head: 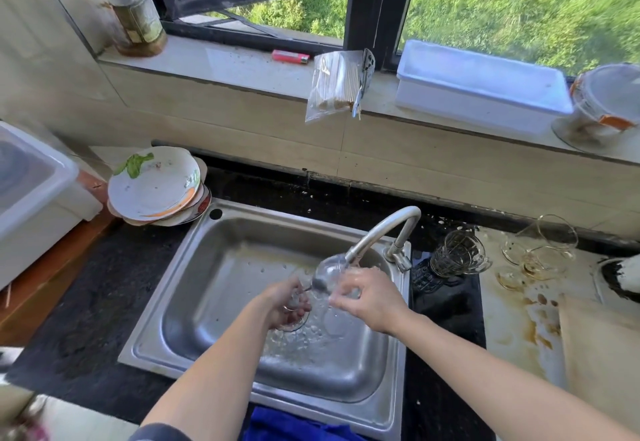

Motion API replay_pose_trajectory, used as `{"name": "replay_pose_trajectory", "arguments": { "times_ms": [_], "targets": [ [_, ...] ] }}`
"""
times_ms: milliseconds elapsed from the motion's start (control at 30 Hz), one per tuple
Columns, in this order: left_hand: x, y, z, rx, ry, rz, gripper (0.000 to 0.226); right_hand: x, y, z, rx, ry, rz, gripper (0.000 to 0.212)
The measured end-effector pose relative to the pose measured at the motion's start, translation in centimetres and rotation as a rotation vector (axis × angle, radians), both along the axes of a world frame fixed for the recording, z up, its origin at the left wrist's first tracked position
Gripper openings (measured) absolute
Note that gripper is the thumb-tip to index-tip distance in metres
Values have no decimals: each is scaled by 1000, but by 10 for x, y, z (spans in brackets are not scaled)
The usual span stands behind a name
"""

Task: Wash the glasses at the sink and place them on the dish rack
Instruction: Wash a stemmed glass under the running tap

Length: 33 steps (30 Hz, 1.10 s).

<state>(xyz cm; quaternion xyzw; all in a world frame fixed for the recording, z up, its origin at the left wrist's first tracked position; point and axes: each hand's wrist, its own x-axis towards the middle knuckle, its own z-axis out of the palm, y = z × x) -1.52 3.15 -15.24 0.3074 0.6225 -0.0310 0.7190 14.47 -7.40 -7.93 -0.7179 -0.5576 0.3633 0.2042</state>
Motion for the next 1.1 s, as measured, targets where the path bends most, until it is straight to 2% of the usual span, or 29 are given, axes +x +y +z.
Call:
{"name": "replay_pose_trajectory", "arguments": {
  "times_ms": [67,100,133,200,267,333,433,500,567,600,633,700,767,867,933,1000,1033,1100],
  "targets": [
    [3,-2,-1,20,-13,55,18,0,1,-2,-18,85,-166,24],
    [4,-2,0,32,-7,79,15,0,2,-4,-79,148,-206,20],
    [4,-4,3,61,9,92,12,0,3,-6,-124,180,-216,27],
    [4,-4,10,149,36,78,9,4,2,-9,-138,168,-257,41],
    [9,-8,19,255,60,56,8,7,4,-9,-80,140,-379,28],
    [15,-14,28,349,70,59,8,6,9,-7,-46,124,-503,38],
    [17,-23,38,544,118,-12,12,8,21,-15,-100,195,-707,43],
    [16,-29,45,676,141,-45,9,0,22,-20,-122,-32,-619,47],
    [14,-30,51,776,198,-53,7,-13,18,-19,-45,-281,-393,45],
    [13,-30,54,810,226,-55,7,-16,17,-17,-31,-325,-290,47],
    [12,-30,57,844,251,-66,6,-15,18,-16,-25,-308,-237,49],
    [10,-31,63,928,300,-127,6,-6,24,-18,-24,-245,-281,58],
    [8,-32,66,1005,323,-181,6,-5,29,-21,0,-311,-322,66],
    [2,-30,68,1093,318,-207,5,-18,27,-19,88,-307,-134,50],
    [-5,-29,69,1176,311,-270,6,-6,29,-13,-25,-177,-182,50],
    [-9,-26,71,1247,303,-313,6,5,35,-18,-54,-207,-276,62],
    [-10,-25,72,1269,298,-326,8,2,36,-19,-21,-224,-236,65],
    [-11,-22,72,1317,267,-337,10,-15,37,-15,32,-210,-49,56]
  ]
}}
